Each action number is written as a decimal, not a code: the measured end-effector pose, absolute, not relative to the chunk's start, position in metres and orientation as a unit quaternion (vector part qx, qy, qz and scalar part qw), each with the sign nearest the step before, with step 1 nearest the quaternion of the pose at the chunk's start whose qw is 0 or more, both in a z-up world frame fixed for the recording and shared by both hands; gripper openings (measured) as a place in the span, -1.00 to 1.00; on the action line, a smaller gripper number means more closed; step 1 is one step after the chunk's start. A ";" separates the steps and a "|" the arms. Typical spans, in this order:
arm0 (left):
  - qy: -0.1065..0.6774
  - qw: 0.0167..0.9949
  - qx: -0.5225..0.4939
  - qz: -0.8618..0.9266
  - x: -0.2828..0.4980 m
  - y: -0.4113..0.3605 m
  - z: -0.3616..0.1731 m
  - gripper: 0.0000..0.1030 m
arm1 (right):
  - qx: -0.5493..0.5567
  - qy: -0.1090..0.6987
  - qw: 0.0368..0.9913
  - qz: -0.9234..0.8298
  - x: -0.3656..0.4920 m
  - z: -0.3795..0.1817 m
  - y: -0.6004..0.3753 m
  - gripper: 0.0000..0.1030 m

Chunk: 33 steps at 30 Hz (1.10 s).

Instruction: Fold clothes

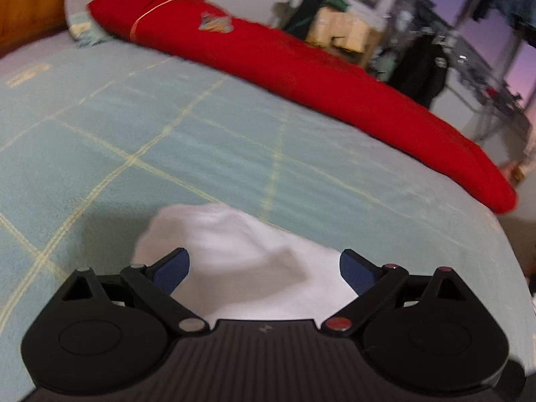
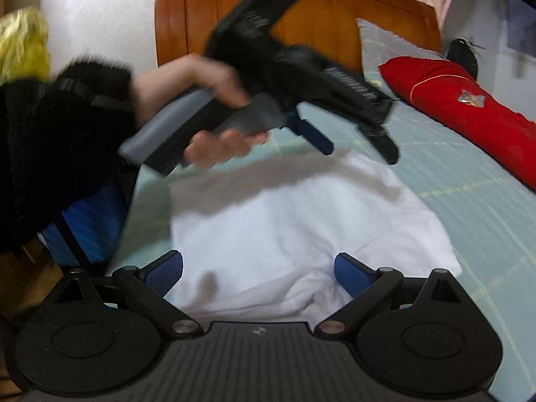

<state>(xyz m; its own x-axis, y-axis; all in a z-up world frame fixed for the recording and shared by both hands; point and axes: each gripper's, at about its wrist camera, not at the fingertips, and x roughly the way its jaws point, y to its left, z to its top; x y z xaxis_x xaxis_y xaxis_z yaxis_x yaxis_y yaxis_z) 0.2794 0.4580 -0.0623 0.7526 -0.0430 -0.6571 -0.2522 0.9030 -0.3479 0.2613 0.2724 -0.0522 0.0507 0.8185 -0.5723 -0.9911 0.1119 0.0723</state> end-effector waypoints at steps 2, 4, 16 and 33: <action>0.355 0.910 -0.206 0.058 0.263 0.442 -0.063 0.87 | -0.158 0.257 0.706 0.641 0.257 -0.044 0.257 0.94; 0.364 0.910 -0.188 0.067 0.247 0.425 -0.068 0.87 | -0.151 0.263 0.709 0.637 0.249 -0.040 0.240 0.96; 0.353 0.928 -0.095 0.068 0.206 0.346 -0.058 0.88 | -0.132 0.302 0.746 0.579 0.209 -0.037 0.170 1.00; 0.380 0.911 -0.058 0.149 0.184 0.299 -0.076 0.92 | -0.098 0.351 0.790 0.493 0.199 -0.038 0.119 1.00</action>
<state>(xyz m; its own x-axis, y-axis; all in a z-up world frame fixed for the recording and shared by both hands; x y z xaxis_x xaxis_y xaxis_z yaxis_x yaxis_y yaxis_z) 0.1842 0.2994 -0.0759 0.6661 0.2273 -0.7103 -0.3156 0.9489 0.0077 0.1989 0.1187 -0.0376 0.2680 0.7102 -0.6510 -0.8480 0.4946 0.1905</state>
